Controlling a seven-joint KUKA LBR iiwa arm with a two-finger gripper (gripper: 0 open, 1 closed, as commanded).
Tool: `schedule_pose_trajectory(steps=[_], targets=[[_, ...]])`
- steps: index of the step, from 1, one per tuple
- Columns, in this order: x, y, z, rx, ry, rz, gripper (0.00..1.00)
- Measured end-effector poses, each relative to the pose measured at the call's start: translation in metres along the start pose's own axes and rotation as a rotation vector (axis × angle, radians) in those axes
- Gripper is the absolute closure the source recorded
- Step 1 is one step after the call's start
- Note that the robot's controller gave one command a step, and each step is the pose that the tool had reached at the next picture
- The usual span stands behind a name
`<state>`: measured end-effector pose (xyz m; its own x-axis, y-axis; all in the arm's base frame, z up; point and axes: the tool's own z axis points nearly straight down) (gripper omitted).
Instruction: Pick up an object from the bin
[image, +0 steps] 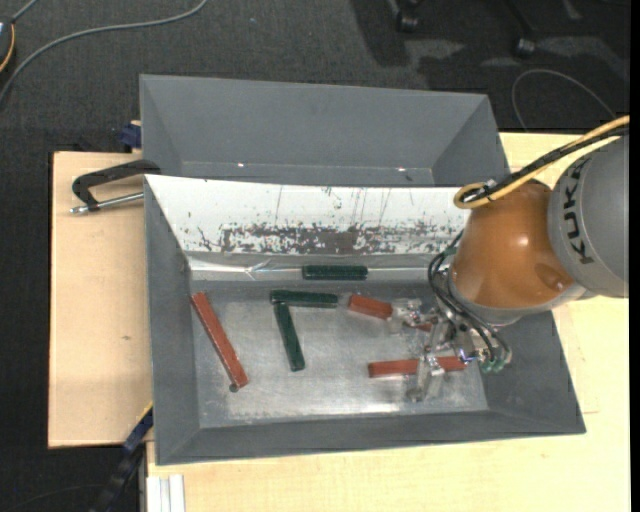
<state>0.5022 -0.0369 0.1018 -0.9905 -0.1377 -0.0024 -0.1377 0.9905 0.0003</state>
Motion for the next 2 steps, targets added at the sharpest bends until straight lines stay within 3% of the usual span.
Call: schedule_pose_trajectory(steps=[1,2], targets=[[0.004,0.005,-0.017,0.0,-0.004,0.053,0.0],[0.005,0.004,0.033,-0.001,0.006,0.312,0.0]])
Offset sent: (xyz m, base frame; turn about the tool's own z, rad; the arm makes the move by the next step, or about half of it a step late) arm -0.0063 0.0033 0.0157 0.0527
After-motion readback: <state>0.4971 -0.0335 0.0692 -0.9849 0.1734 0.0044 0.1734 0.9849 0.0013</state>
